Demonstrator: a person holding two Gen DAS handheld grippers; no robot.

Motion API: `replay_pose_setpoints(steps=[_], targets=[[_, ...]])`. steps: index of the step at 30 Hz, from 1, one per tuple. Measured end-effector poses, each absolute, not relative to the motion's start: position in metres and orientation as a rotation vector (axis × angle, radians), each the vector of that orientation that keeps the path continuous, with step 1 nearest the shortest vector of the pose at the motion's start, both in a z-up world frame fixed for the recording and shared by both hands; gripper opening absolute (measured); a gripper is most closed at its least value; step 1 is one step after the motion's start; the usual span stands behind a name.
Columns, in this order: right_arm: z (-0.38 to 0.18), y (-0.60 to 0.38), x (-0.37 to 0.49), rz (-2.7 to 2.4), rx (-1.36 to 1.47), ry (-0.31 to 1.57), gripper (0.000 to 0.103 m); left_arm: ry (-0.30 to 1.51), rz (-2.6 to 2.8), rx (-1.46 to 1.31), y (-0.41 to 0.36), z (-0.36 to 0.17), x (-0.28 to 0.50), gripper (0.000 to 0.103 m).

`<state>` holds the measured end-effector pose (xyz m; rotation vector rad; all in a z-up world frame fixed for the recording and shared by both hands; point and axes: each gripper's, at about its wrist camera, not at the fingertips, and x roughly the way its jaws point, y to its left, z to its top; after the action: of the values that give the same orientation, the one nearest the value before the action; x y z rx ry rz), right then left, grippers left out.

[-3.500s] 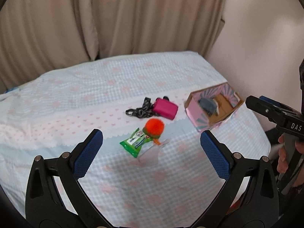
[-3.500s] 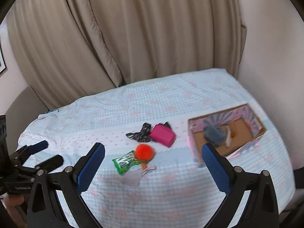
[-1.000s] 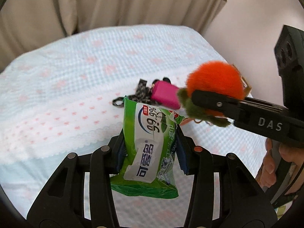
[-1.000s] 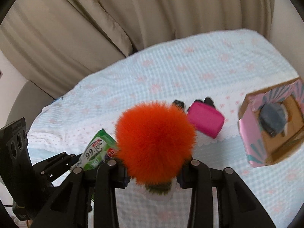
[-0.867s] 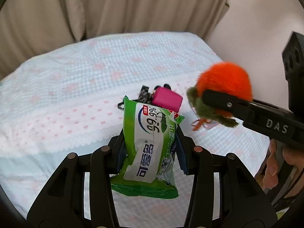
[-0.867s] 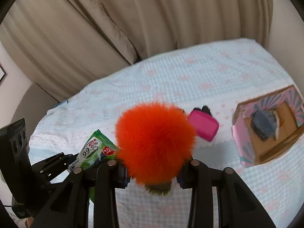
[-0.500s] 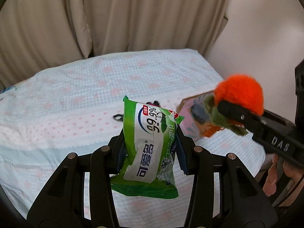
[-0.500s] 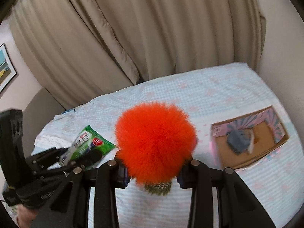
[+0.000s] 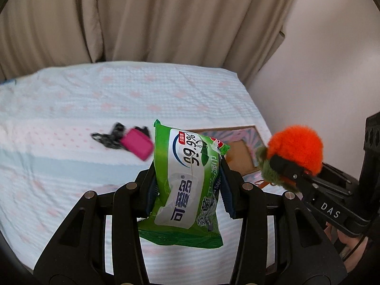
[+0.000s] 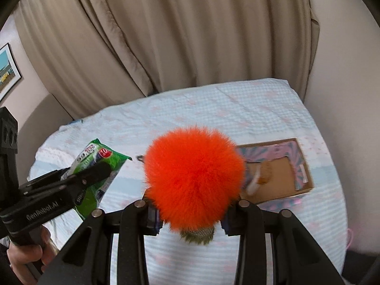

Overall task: Organize soft objects
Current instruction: 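Carry the wipes pack and pompom over the pink box with both tools, then open both tools to drop the wipes and pompom into the box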

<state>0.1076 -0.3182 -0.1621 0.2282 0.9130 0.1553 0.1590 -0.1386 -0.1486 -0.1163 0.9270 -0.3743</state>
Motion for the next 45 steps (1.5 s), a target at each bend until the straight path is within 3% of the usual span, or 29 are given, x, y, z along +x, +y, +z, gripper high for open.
replay_pose_setpoints(steps=[8,18,27,36,37,38,39,40,41,45], targets=[[-0.192,-0.398,0.125,0.099,0.208,0.976,0.034,1.007,-0.364,-0.092,-0.214,-0.19,0.185,0.041],[-0.273,-0.458,0.18,0.082,0.203,1.104,0.034,1.159,-0.323,-0.073,-0.281,-0.277,0.242,0.041],[-0.342,-0.486,0.232,0.082,0.221,1.213,0.034,1.281,-0.319,-0.014,-0.319,-0.348,0.276,0.041],[-0.381,-0.492,0.261,0.074,0.248,1.295,0.034,1.352,-0.337,0.063,-0.332,-0.383,0.274,0.041],[-0.381,-0.492,0.262,0.077,0.242,1.3,0.038,1.35,-0.333,0.066,-0.331,-0.382,0.274,0.043],[-0.381,-0.49,0.263,0.074,0.229,1.301,0.047,1.347,-0.325,0.075,-0.331,-0.381,0.274,0.053],[-0.38,-0.489,0.263,0.075,0.218,1.295,0.052,1.345,-0.316,0.093,-0.331,-0.379,0.273,0.081],[-0.379,-0.489,0.265,0.079,0.219,1.294,0.073,1.344,-0.317,0.109,-0.332,-0.377,0.273,0.099],[-0.379,-0.489,0.265,0.082,0.226,1.295,0.101,1.335,-0.321,0.114,-0.331,-0.375,0.272,0.103],[-0.376,-0.494,0.261,0.083,0.256,1.267,0.103,1.345,-0.311,0.109,-0.322,-0.372,0.275,0.103]])
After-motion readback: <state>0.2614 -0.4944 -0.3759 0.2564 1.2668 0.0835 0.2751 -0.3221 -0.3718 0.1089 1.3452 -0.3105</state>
